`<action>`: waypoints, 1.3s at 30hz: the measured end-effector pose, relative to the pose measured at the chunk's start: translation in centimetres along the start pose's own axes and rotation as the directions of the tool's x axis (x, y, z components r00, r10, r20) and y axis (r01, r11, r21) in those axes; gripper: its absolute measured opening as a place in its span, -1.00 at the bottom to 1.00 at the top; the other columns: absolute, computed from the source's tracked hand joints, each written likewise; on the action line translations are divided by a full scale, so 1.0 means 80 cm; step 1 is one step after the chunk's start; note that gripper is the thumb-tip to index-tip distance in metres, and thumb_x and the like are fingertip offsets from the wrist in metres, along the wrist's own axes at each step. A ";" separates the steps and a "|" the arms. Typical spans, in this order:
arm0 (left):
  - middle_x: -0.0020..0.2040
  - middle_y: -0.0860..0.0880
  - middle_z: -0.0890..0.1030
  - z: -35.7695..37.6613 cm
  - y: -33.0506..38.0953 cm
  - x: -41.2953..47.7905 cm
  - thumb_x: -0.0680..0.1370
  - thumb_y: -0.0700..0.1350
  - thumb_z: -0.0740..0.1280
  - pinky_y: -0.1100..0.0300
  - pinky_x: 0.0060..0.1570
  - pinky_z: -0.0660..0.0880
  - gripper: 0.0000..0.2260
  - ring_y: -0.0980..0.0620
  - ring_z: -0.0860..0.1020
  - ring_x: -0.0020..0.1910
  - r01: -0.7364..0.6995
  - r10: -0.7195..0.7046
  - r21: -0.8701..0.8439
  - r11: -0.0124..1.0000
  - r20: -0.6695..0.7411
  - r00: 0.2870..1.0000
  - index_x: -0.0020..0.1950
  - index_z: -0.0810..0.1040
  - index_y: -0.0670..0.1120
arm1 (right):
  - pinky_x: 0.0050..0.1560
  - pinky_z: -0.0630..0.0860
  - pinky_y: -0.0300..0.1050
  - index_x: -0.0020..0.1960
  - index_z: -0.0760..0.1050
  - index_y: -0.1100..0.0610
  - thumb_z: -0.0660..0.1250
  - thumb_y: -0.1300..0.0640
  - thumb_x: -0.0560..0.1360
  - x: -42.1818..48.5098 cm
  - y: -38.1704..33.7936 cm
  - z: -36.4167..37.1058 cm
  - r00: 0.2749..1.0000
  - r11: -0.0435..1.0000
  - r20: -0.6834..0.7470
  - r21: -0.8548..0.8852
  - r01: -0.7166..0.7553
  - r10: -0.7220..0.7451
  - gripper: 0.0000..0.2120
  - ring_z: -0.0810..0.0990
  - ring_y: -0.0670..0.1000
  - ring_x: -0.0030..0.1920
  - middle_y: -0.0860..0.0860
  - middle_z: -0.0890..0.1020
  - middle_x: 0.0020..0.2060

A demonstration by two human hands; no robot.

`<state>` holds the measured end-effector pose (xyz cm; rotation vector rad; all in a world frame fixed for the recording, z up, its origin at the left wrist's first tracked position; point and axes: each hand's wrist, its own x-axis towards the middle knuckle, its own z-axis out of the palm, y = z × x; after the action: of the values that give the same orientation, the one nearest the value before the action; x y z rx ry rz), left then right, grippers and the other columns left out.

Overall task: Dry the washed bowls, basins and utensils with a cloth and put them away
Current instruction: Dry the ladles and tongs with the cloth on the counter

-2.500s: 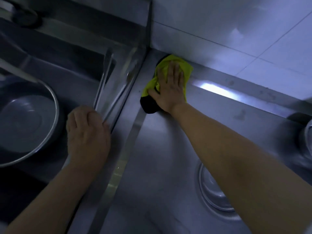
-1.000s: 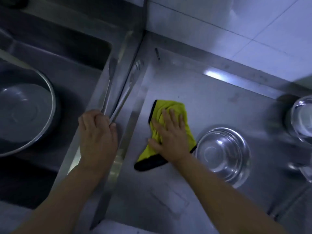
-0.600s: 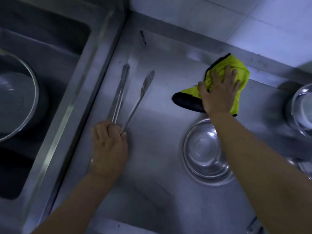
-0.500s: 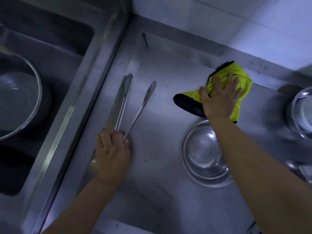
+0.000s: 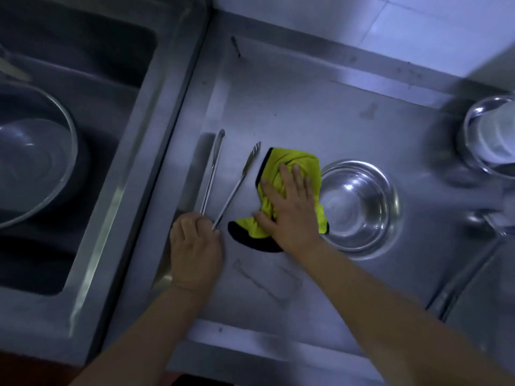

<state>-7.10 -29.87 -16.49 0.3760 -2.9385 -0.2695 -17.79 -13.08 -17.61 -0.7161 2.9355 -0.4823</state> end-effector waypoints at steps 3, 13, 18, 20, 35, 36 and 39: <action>-0.08 -0.29 0.48 0.005 -0.011 -0.013 0.47 -0.16 0.17 -0.10 -0.02 0.32 -0.87 -0.24 0.45 -0.09 -0.060 0.060 0.034 0.998 0.018 0.998 -0.17 0.41 -0.22 | 0.45 0.05 0.23 0.36 0.44 -0.01 0.26 -0.20 0.42 -0.062 -0.032 0.009 0.999 0.999 0.009 -0.032 0.040 -0.040 -0.44 0.11 0.25 0.49 0.18 0.28 0.45; 0.03 -0.30 0.45 -0.010 -0.004 -0.022 0.40 -0.18 0.21 -0.09 0.05 0.28 -0.77 -0.26 0.41 0.00 -0.085 0.086 -0.034 0.996 0.035 0.996 -0.01 0.45 -0.28 | 0.41 0.17 0.12 0.31 0.45 0.04 0.29 0.05 0.43 -0.174 0.011 -0.017 0.998 0.998 0.025 0.011 0.055 -0.055 -0.55 0.27 0.27 0.42 0.20 0.37 0.39; 0.18 -0.24 0.45 -0.004 0.070 -0.006 0.43 -0.17 0.19 -0.05 0.18 0.26 -0.67 -0.23 0.44 0.16 -0.377 0.389 -0.147 0.915 0.062 0.919 0.15 0.48 -0.23 | 0.13 0.47 0.10 0.26 0.47 0.22 0.28 0.24 0.39 -0.116 0.084 -0.062 0.922 0.905 -0.077 0.234 -0.354 0.380 -0.57 0.49 0.30 0.12 0.28 0.46 0.20; 0.18 -0.24 0.57 0.016 0.116 0.010 0.44 -0.19 0.16 -0.02 0.23 0.26 -0.65 -0.22 0.53 0.17 -0.517 0.543 -0.195 0.833 0.116 0.831 0.16 0.55 -0.25 | 0.25 0.40 0.14 0.36 0.35 0.24 0.32 0.17 0.45 -0.092 0.113 -0.075 0.906 0.903 -0.098 0.184 -0.389 0.411 -0.50 0.41 0.27 0.25 0.25 0.41 0.28; 0.04 -0.14 0.63 0.068 0.198 0.059 0.47 0.02 0.18 -0.03 0.40 0.17 -0.65 -0.11 0.48 0.28 -0.601 0.596 -0.115 0.791 0.368 0.714 -0.03 0.62 -0.20 | 0.34 0.18 0.06 0.47 0.21 -0.01 0.27 0.24 0.46 -0.033 0.148 -0.022 0.887 0.877 0.212 0.174 -0.448 0.411 -0.39 0.17 0.22 0.34 0.09 0.16 0.45; 0.01 -0.13 0.62 0.068 0.199 0.059 0.47 0.01 0.18 -0.03 0.41 0.18 -0.66 -0.11 0.49 0.25 -0.597 0.595 -0.120 0.793 0.357 0.720 -0.02 0.62 -0.19 | 0.31 0.22 0.04 0.45 0.26 -0.02 0.26 0.26 0.45 -0.035 0.154 -0.027 0.905 0.896 0.256 0.204 -0.395 0.341 -0.40 0.21 0.21 0.30 0.07 0.22 0.42; -0.05 -0.12 0.61 0.066 0.201 0.056 0.48 0.00 0.18 -0.05 0.41 0.19 -0.71 -0.11 0.52 0.16 -0.601 0.603 -0.122 0.789 0.338 0.723 -0.07 0.60 -0.15 | 0.07 0.39 0.01 0.41 0.33 -0.03 0.27 0.21 0.47 -0.041 0.166 -0.043 0.907 0.963 0.399 0.162 -0.216 0.136 -0.48 0.32 0.22 0.17 0.05 0.32 0.33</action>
<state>-16.14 -14.92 -17.77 -0.7225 -3.1959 -0.2698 -21.14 0.57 -18.59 -0.4504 2.5067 -0.5430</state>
